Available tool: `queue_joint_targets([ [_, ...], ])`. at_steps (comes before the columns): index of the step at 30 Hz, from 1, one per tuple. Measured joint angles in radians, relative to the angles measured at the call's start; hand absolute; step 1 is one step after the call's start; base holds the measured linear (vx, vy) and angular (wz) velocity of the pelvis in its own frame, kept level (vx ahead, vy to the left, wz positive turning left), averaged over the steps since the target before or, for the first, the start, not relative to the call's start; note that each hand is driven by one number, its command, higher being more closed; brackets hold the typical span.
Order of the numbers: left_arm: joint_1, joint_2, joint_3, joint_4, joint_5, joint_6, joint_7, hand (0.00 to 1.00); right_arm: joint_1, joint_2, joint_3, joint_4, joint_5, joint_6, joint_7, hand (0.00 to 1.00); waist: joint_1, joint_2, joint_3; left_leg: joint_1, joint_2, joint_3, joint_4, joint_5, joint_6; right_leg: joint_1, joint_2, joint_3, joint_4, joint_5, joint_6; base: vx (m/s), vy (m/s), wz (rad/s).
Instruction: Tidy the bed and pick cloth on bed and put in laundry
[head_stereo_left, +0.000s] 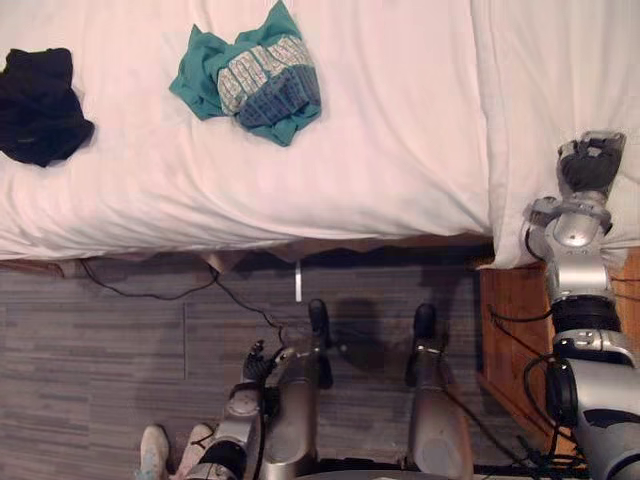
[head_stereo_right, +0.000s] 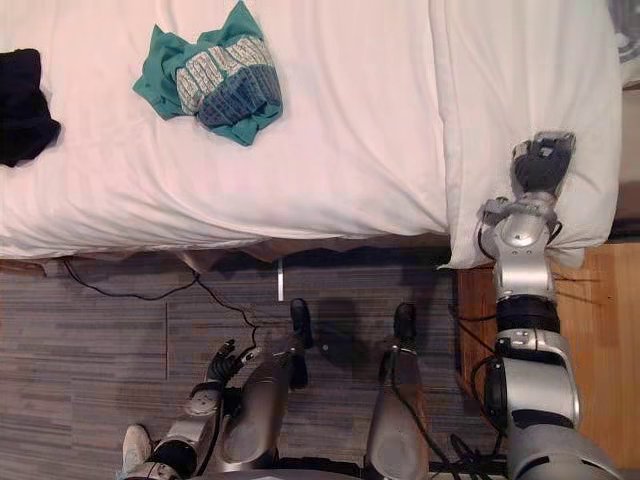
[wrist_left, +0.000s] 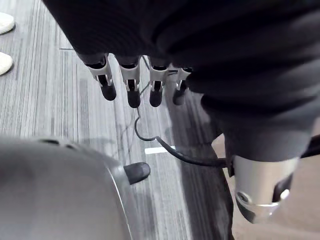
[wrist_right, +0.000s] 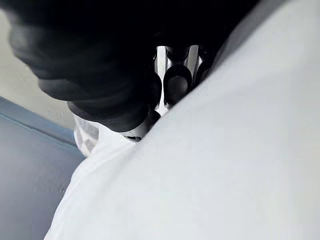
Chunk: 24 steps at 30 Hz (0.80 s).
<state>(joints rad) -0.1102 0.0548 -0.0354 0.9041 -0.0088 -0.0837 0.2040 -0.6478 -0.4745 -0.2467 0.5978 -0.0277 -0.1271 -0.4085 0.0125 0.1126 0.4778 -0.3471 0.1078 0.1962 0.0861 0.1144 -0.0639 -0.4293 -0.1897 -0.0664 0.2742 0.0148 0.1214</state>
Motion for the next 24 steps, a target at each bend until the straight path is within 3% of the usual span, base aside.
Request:
queue_joint_targets([
  [3,0.002,0.002,0.01,0.0,0.003,0.003,0.003,0.0,0.112,0.068,-0.034,-0.04,0.005,-0.005,0.005,1.0,-0.004,-0.017,0.005,0.041,0.001,0.0,-0.005,-0.014,-0.004,0.048,0.002,-0.004,-0.018,-0.01,0.009,0.02,-0.011,-0.03],
  [4,0.01,0.002,0.035,-0.001,0.01,0.016,0.009,0.0,0.222,0.136,-0.069,-0.029,0.01,0.007,0.033,0.0,-0.01,-0.039,0.001,0.082,0.0,0.0,-0.022,-0.016,-0.005,0.09,0.003,-0.01,-0.035,-0.016,0.007,0.05,-0.018,-0.02],
  [6,0.023,0.005,0.064,0.0,0.023,0.029,0.014,0.0,0.332,0.205,-0.084,0.028,0.011,0.042,0.057,0.0,-0.027,-0.064,-0.005,0.121,-0.003,0.001,-0.051,-0.015,-0.008,0.127,0.004,-0.014,-0.053,-0.017,0.008,0.06,-0.014,-0.04],
  [8,0.038,0.004,0.083,0.001,0.042,0.036,0.013,0.0,0.492,0.299,-0.098,0.182,0.007,0.11,0.105,0.0,-0.038,-0.084,-0.021,0.173,-0.009,0.01,-0.089,-0.011,-0.011,0.169,0.002,-0.015,-0.078,-0.016,0.01,0.09,-0.007,-0.09],
  [11,0.069,0.003,0.088,0.015,0.062,0.04,0.011,0.0,0.698,0.391,-0.109,0.303,-0.026,0.162,0.161,0.0,-0.06,-0.088,-0.071,0.241,-0.019,0.019,-0.132,-0.004,-0.009,0.22,-0.001,-0.01,-0.104,-0.011,0.016,0.13,0.006,-0.14],
  [15,0.092,-0.001,0.121,0.035,0.078,0.039,-0.008,0.0,0.808,0.431,-0.132,0.378,-0.069,0.177,0.2,0.0,-0.065,-0.097,-0.141,0.312,-0.019,0.026,-0.171,-0.002,-0.012,0.278,0.002,-0.013,-0.125,-0.015,0.02,0.11,0.002,-0.1],
  [21,0.115,-0.001,0.127,0.08,0.092,0.044,-0.01,0.0,0.766,0.445,-0.129,0.399,-0.109,0.173,0.22,0.0,-0.053,-0.121,-0.195,0.336,-0.019,0.04,-0.179,-0.002,-0.014,0.303,0.003,-0.009,-0.139,-0.015,0.02,0.0,0.019,-0.01],
  [24,0.12,-0.001,0.161,0.077,0.091,0.041,-0.01,0.0,0.725,0.429,-0.089,0.409,-0.111,0.172,0.224,0.0,-0.052,-0.127,-0.195,0.261,-0.01,0.044,-0.025,-0.079,-0.013,0.283,-0.011,-0.003,-0.098,-0.036,0.026,-0.07,0.029,0.0],
])
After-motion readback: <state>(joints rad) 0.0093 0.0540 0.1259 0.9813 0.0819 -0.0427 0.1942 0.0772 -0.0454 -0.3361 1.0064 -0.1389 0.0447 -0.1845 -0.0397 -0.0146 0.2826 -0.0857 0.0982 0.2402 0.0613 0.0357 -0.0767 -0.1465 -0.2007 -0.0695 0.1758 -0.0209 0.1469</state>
